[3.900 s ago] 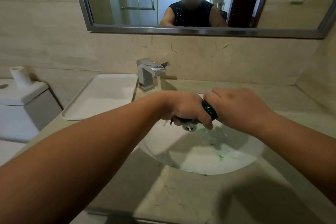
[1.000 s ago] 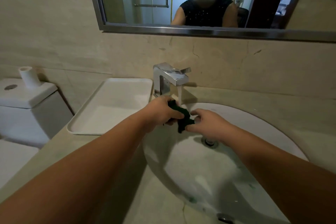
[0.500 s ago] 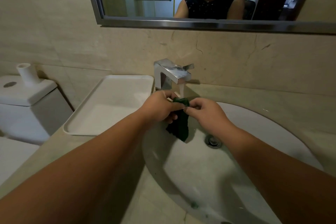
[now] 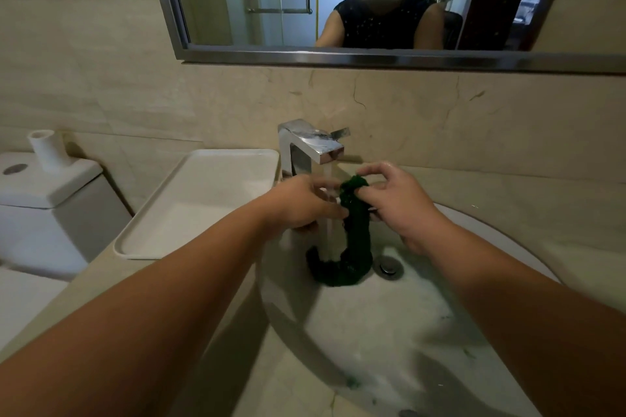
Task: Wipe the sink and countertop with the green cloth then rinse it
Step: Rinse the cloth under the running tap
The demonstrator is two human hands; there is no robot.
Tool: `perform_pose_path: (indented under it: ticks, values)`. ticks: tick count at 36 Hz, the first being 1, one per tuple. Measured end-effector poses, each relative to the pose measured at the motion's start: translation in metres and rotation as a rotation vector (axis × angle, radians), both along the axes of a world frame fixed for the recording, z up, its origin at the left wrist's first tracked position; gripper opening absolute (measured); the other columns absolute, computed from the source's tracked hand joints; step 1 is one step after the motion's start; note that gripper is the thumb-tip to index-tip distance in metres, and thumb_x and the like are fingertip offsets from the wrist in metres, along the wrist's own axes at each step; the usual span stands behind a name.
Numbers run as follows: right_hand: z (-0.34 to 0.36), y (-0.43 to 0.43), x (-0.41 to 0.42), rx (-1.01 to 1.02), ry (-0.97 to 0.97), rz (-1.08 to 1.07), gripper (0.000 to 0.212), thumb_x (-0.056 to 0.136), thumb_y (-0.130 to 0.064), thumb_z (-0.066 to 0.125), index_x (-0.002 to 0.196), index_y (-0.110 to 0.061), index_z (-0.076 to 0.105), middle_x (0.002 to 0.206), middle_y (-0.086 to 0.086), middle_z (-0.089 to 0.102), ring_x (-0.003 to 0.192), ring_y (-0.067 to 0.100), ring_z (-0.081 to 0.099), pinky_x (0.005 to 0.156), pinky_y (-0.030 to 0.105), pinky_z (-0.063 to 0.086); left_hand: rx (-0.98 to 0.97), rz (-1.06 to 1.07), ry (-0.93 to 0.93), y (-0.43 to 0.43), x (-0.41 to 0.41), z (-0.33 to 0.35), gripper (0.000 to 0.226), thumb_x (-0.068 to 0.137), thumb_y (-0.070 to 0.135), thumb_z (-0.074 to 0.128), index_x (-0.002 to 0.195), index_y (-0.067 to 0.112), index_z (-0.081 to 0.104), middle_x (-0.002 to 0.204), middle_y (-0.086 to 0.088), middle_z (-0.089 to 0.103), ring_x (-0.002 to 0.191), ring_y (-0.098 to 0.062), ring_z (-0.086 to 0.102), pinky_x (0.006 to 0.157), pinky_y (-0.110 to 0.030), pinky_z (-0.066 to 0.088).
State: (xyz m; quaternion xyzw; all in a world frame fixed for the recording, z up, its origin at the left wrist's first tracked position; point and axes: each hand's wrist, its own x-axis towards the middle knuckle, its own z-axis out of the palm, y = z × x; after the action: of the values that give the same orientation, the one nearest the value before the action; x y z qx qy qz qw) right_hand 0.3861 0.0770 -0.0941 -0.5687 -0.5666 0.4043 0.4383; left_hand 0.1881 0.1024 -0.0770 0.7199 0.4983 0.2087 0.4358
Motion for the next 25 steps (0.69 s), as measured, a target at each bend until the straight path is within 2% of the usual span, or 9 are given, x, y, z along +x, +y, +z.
perform_pose_path:
  ticks: [4,6,8,11,13,16,21,23,25]
  values:
    - [0.007,-0.001,-0.009,0.033,-0.032,0.042,0.030,0.098,-0.012,0.065,0.122,-0.029,0.070,0.097,0.002,0.077,0.089,0.017,0.075,0.060,0.020,0.056,0.059,0.049,-0.045,-0.002,0.008,0.000,0.012,0.096,0.024,0.077,0.108,0.026,0.079,0.090,-0.003,0.080,0.058,-0.012,0.059,0.055,-0.027,0.051]
    - [0.009,-0.001,-0.010,0.031,-0.039,0.026,0.024,0.097,-0.015,0.067,0.118,-0.026,0.072,0.104,0.003,0.077,0.094,0.018,0.076,0.071,0.029,0.063,0.086,0.091,-0.039,-0.001,0.006,0.000,0.007,0.096,0.023,0.077,0.100,0.018,0.080,0.076,-0.001,0.074,0.055,-0.012,0.058,0.051,-0.025,0.049]
    - [0.011,0.000,-0.010,0.037,-0.075,-0.001,0.025,0.096,-0.019,0.069,0.121,-0.023,0.072,0.107,0.003,0.077,0.096,0.019,0.076,0.080,0.039,0.065,0.121,0.124,-0.010,0.000,0.002,0.001,0.014,0.096,0.025,0.077,0.093,0.011,0.079,0.068,0.001,0.069,0.054,-0.011,0.059,0.049,-0.022,0.049]
    - [0.012,0.002,-0.007,0.057,-0.096,-0.034,0.025,0.096,-0.019,0.071,0.121,-0.020,0.072,0.103,0.004,0.076,0.096,0.019,0.075,0.078,0.036,0.064,0.135,0.159,-0.011,0.000,-0.003,0.002,0.014,0.099,0.028,0.074,0.093,0.016,0.080,0.075,0.000,0.072,0.057,-0.009,0.064,0.052,-0.021,0.052]
    - [0.011,0.005,-0.004,0.056,-0.086,-0.027,0.016,0.096,-0.016,0.070,0.110,-0.023,0.072,0.097,0.004,0.075,0.094,0.020,0.075,0.072,0.032,0.062,0.133,0.187,-0.045,0.000,-0.007,0.001,0.012,0.100,0.027,0.072,0.093,0.020,0.080,0.081,0.001,0.076,0.062,-0.009,0.068,0.056,-0.023,0.053]
    - [0.010,0.008,-0.003,0.055,-0.102,0.002,0.018,0.095,-0.012,0.069,0.101,-0.030,0.069,0.096,0.006,0.074,0.095,0.023,0.075,0.074,0.036,0.063,0.141,0.223,-0.104,-0.002,-0.007,0.002,0.013,0.099,0.024,0.071,0.091,0.020,0.081,0.087,-0.003,0.079,0.073,-0.014,0.069,0.064,-0.030,0.051]
    - [0.013,0.011,-0.004,0.065,-0.283,0.066,0.037,0.099,-0.010,0.058,0.128,-0.032,0.067,0.098,0.014,0.071,0.084,0.024,0.071,0.075,0.044,0.063,0.113,0.271,-0.178,-0.003,-0.006,0.000,0.018,0.099,0.026,0.071,0.091,0.011,0.075,0.088,-0.015,0.075,0.078,-0.022,0.066,0.077,-0.044,0.059]
    - [0.012,0.010,-0.004,0.059,-0.319,0.070,0.046,0.099,-0.007,0.051,0.132,-0.035,0.064,0.093,0.020,0.067,0.076,0.027,0.066,0.072,0.047,0.060,0.097,0.268,-0.203,-0.002,-0.007,-0.002,0.022,0.100,0.032,0.071,0.088,0.013,0.070,0.083,-0.009,0.071,0.079,-0.021,0.067,0.073,-0.040,0.055]
    - [0.011,0.008,-0.005,0.076,-0.351,0.041,0.044,0.097,-0.011,0.052,0.132,-0.035,0.064,0.091,0.015,0.067,0.072,0.029,0.064,0.068,0.046,0.057,0.079,0.260,-0.225,-0.002,-0.008,-0.003,0.027,0.099,0.037,0.071,0.091,0.011,0.068,0.082,-0.006,0.068,0.082,-0.022,0.066,0.074,-0.037,0.052]
